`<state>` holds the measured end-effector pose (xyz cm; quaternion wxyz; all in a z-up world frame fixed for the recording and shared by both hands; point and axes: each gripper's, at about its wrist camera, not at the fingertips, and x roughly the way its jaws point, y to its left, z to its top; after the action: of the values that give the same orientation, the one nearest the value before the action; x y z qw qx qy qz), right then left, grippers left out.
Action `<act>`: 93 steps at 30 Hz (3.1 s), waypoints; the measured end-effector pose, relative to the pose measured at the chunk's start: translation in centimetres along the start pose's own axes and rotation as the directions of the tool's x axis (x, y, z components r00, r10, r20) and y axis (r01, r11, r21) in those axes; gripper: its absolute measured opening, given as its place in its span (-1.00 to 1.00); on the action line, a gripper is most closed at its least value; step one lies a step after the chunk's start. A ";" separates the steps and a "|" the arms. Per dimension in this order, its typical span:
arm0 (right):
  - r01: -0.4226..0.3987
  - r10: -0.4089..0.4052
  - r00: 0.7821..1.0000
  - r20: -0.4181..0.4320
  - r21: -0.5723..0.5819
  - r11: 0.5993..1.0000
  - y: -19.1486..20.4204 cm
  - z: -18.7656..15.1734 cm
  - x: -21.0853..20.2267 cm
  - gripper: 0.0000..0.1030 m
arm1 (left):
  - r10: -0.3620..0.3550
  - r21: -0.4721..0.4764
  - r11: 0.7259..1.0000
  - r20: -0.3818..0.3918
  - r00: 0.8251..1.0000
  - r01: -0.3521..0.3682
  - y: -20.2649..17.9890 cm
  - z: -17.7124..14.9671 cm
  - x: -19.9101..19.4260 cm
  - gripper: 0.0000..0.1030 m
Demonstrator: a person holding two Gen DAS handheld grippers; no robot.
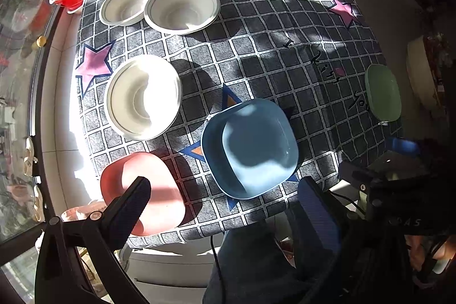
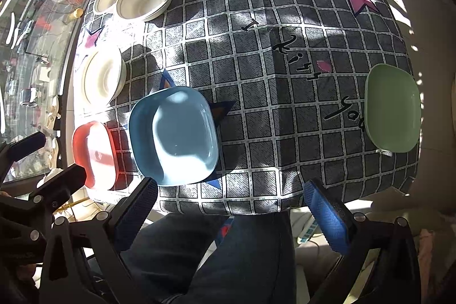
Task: Organize plates and bowls
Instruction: 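Move the right tool toward the light blue square plate, then grasp the light blue square plate rim with the right tool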
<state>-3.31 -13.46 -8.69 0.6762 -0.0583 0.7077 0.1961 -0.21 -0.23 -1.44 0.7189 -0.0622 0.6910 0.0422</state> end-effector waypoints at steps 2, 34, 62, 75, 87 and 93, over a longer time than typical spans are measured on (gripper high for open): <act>0.005 -0.005 1.000 -0.024 0.003 1.000 -0.1 0.0 0.1 1.00 | -0.003 -0.005 1.000 -0.012 1.000 0.003 0.1 0.1 0.2 1.00; 0.081 -0.077 0.990 -0.121 0.022 0.997 -1.9 1.0 4.9 1.00 | 0.024 -0.086 0.996 -0.108 0.994 -0.033 0.8 1.0 6.3 1.00; 0.041 -0.064 0.987 -0.149 -0.152 0.988 0.6 6.1 13.7 0.55 | 0.108 -0.192 0.972 -0.161 0.981 -0.138 2.5 1.4 16.8 0.85; -0.034 0.002 0.988 -0.156 -0.199 0.979 3.4 6.8 14.4 -0.03 | 0.118 -0.190 0.970 -0.191 0.975 -0.154 0.8 0.0 18.4 0.75; -0.110 0.074 0.972 -0.222 -0.154 0.982 0.6 2.7 16.0 -0.69 | 0.057 -0.113 0.991 -0.136 0.989 -0.072 -2.2 -1.0 18.4 0.30; -0.119 0.083 0.968 -0.237 -0.146 0.982 1.2 2.5 16.1 -0.69 | 0.121 -0.139 0.981 -0.084 0.989 -0.132 0.8 -3.6 16.9 0.51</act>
<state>-2.62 -8.50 -24.27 0.5720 -0.0981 0.7654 0.2780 -3.22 -0.39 -18.45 0.6818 -0.0713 0.7154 0.1354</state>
